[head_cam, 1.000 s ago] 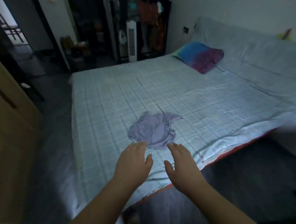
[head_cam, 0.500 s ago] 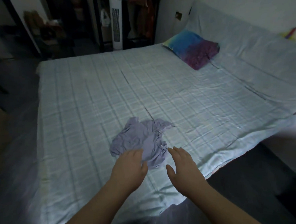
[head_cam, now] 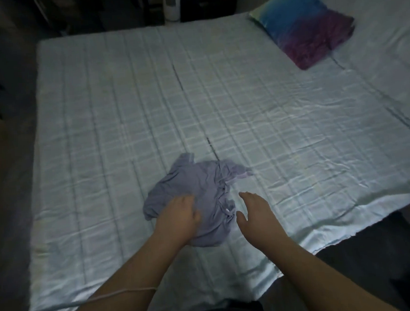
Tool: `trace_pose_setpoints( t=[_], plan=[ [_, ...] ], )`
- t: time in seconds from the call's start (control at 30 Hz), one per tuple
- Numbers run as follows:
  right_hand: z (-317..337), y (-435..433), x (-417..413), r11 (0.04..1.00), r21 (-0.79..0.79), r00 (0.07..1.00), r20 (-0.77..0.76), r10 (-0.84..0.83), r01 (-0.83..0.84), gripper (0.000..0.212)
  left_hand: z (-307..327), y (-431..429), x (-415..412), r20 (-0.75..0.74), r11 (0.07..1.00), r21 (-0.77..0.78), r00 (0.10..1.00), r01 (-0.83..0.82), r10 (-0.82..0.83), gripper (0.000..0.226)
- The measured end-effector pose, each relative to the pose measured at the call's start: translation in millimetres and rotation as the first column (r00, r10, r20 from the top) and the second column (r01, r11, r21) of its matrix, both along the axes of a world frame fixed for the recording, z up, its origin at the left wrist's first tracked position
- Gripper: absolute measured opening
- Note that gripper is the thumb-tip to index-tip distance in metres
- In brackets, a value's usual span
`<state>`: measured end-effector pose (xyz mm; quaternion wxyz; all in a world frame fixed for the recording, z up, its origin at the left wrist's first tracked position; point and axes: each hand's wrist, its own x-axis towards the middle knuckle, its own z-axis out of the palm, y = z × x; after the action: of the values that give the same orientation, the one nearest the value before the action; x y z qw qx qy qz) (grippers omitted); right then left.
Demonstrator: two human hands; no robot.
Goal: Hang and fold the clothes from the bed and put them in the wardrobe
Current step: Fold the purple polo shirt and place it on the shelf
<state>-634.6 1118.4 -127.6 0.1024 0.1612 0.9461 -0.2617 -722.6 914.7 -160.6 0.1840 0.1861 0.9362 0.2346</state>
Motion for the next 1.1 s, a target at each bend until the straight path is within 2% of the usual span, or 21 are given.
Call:
trace_pose_setpoints(
  t=[0.1, 0.23, 0.3, 0.4, 0.5, 0.57, 0.63, 0.67, 0.73, 0.8, 0.83, 0.9, 0.97, 1.03, 1.07, 1.1],
  plan=[
    [-34.3, 27.4, -34.0, 0.997, -0.059, 0.999, 0.016, 0.046, -0.045, 0.03, -32.6, 17.7, -13.3, 0.071, 0.994, -0.024, 0.991, -0.108, 0.109, 0.032],
    [-81.6, 61.2, -70.7, 0.973, -0.178, 0.968, 0.172, 0.181, -0.15, 0.025, -63.2, 33.2, -11.8, 0.242, 0.973, -0.079, 0.943, -0.216, 0.229, 0.045],
    [-104.8, 78.7, -82.7, 0.958, -0.192, 0.929, 0.265, 0.26, -0.213, 0.028, -79.7, 41.3, -7.1, 0.285, 0.965, -0.086, 0.922, -0.249, 0.263, 0.053],
    [-143.1, 99.0, -98.3, 0.91, -0.179, 0.824, 0.386, 0.415, -0.375, 0.03, -103.9, 46.9, -1.6, 0.37, 0.949, -0.182, 0.876, -0.256, 0.308, 0.048],
    [-177.1, 101.3, -107.2, 0.883, -0.18, 0.764, 0.447, 0.465, -0.433, 0.022, -132.4, 46.1, 1.8, 0.427, 0.948, -0.218, 0.851, -0.231, 0.305, 0.056],
    [-200.7, 90.3, -107.5, 0.852, -0.204, 0.735, 0.436, 0.52, -0.482, 0.022, -152.2, 41.4, 3.0, 0.425, 0.951, -0.242, 0.861, -0.191, 0.281, 0.057],
    [-226.0, 77.7, -103.2, 0.797, -0.214, 0.684, 0.42, 0.597, -0.565, 0.04, -172.7, 36.2, 2.5, 0.42, 0.955, -0.257, 0.873, -0.149, 0.249, 0.058],
    [-238.7, 72.3, -99.8, 0.749, -0.185, 0.64, 0.415, 0.647, -0.637, 0.05, -183.0, 34.6, 2.2, 0.414, 0.956, -0.259, 0.878, -0.138, 0.239, 0.06],
    [-262.3, 63.8, -93.2, 0.586, -0.076, 0.516, 0.393, 0.761, -0.807, 0.062, -204.7, 32.0, 3.0, 0.387, 0.954, -0.287, 0.9, -0.087, 0.199, 0.065],
    [-278.8, 58.5, -86.6, 0.436, -0.007, 0.396, 0.408, 0.823, -0.9, 0.068, -224.7, 31.5, 9.7, 0.371, 0.924, -0.379, 0.922, 0.04, 0.112, 0.073],
    [-286.3, 57.7, -84.2, 0.401, 0.025, 0.376, 0.405, 0.834, -0.916, 0.069, -234.1, 30.4, 15.1, 0.35, 0.887, -0.446, 0.935, 0.117, 0.053, 0.077],
    [-298.2, 59.1, -83.3, 0.382, 0.071, 0.379, 0.382, 0.843, -0.921, 0.067, -248.3, 25.6, 25.9, 0.303, 0.831, -0.521, 0.952, 0.196, -0.035, 0.076],
    [-306.6, 62.2, -86.2, 0.358, 0.117, 0.376, 0.335, 0.864, -0.926, 0.062, -260.6, 16.4, 30.1, 0.196, 0.844, -0.505, 0.976, 0.18, -0.091, 0.062],
    [-310.6, 65.4, -92.2, 0.359, 0.14, 0.385, 0.302, 0.872, -0.923, 0.045, -267.6, 6.4, 26.9, 0.079, 0.878, -0.455, 0.989, 0.145, -0.123, 0.049],
    [-310.9, 65.0, -97.4, 0.4, 0.125, 0.419, 0.292, 0.86, -0.908, 0.037, -270.0, 2.4, 22.9, 0.023, 0.895, -0.43, 0.992, 0.122, -0.124, 0.043],
    [-310.8, 64.4, -101.3, 0.49, 0.083, 0.493, 0.272, 0.826, -0.868, 0.03, -270.0, 0.2, 17.3, -0.011, 0.913, -0.399, 0.996, 0.08, -0.092, 0.036]
  ],
)
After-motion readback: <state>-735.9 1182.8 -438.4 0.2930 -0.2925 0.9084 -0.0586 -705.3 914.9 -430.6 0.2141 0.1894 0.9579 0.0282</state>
